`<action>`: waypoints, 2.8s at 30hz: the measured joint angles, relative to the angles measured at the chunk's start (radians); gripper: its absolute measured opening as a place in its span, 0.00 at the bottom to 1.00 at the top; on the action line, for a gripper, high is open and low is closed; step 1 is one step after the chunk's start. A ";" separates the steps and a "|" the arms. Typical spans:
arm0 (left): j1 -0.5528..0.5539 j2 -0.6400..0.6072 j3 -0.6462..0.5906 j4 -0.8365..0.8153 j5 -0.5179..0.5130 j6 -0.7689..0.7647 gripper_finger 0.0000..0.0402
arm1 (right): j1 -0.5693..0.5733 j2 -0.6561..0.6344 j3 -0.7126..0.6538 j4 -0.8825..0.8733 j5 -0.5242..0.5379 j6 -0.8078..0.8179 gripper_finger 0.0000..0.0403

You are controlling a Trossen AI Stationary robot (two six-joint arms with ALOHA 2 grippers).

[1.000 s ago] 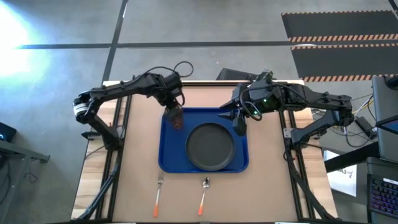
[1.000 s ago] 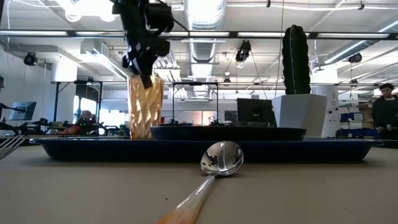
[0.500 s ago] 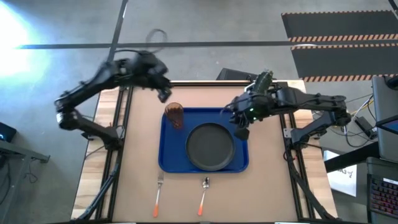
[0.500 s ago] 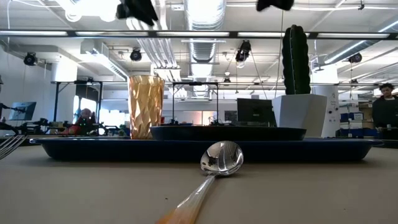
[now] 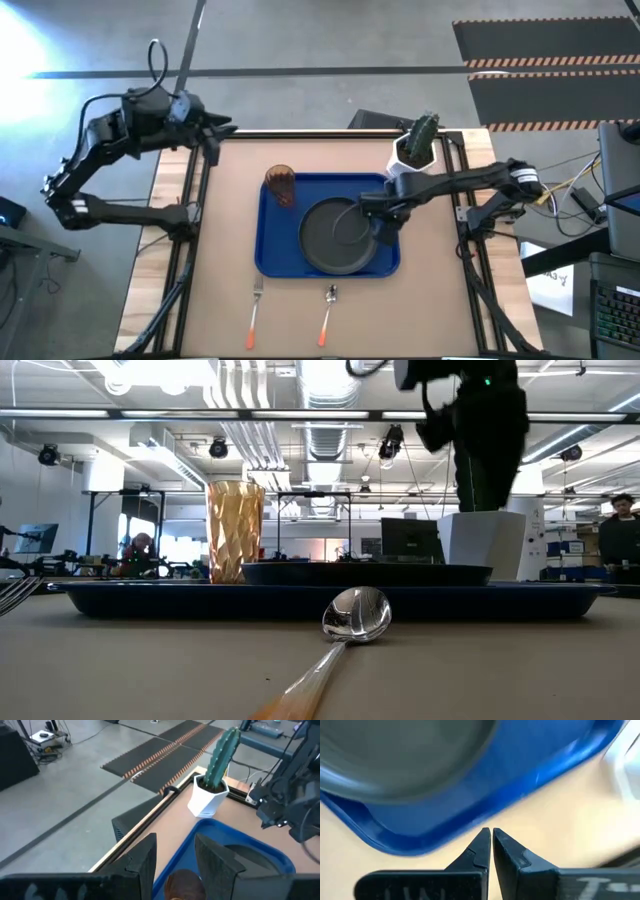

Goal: Pick and place plate/cup/fork/spoon on tray
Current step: Adjust the black plate on the blue tray

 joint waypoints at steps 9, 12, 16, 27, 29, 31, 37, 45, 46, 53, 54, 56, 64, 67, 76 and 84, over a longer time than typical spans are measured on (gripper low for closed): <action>0.000 -0.033 -0.084 -0.001 0.000 0.000 0.29 | 0.054 0.014 -0.140 0.204 -0.042 0.132 0.02; 0.000 -0.032 -0.094 0.000 0.000 0.001 0.29 | 0.063 0.011 -0.160 0.282 -0.032 0.149 0.02; 0.000 -0.031 -0.095 -0.001 0.000 0.007 0.29 | 0.071 0.010 -0.176 0.289 0.005 0.168 0.02; 0.000 -0.041 -0.095 0.000 0.000 0.001 0.29 | 0.070 0.024 -0.221 0.352 0.048 0.184 0.02; 0.000 -0.040 -0.095 0.000 0.000 0.001 0.29 | 0.070 0.031 -0.225 0.362 0.064 0.183 0.02; 0.000 -0.040 -0.095 0.000 -0.003 0.000 0.29 | 0.070 0.036 -0.225 0.370 0.075 0.183 0.02; 0.000 -0.038 -0.095 0.000 -0.007 0.001 0.29 | 0.072 0.057 -0.226 0.388 0.129 0.181 0.02; 0.000 -0.044 -0.095 0.000 -0.009 0.007 0.29 | 0.072 0.059 -0.227 0.466 0.166 0.193 0.02; 0.000 -0.045 -0.095 -0.001 -0.009 0.008 0.29 | 0.072 0.059 -0.227 0.481 0.177 0.196 0.02; 0.000 -0.047 -0.095 -0.001 -0.010 0.009 0.29 | 0.072 0.065 -0.227 0.560 0.191 0.208 0.02; 0.000 -0.047 -0.095 -0.001 -0.010 0.009 0.29 | 0.072 0.066 -0.227 0.559 0.191 0.208 0.02; 0.000 -0.047 -0.096 0.000 -0.010 0.009 0.29 | 0.072 0.066 -0.227 0.538 0.191 0.206 0.02; 0.000 -0.045 -0.096 -0.001 -0.010 0.009 0.29 | 0.072 0.013 -0.178 0.261 0.260 0.270 0.02; 0.000 -0.044 -0.096 -0.001 -0.010 0.009 0.29 | 0.072 0.008 -0.182 0.267 0.259 0.284 0.02; 0.000 -0.038 -0.097 -0.001 -0.009 0.007 0.29 | 0.089 0.040 -0.262 0.358 0.241 0.345 0.02; 0.000 -0.034 -0.097 -0.001 -0.009 0.006 0.29 | 0.092 0.045 -0.302 0.529 0.273 0.366 0.02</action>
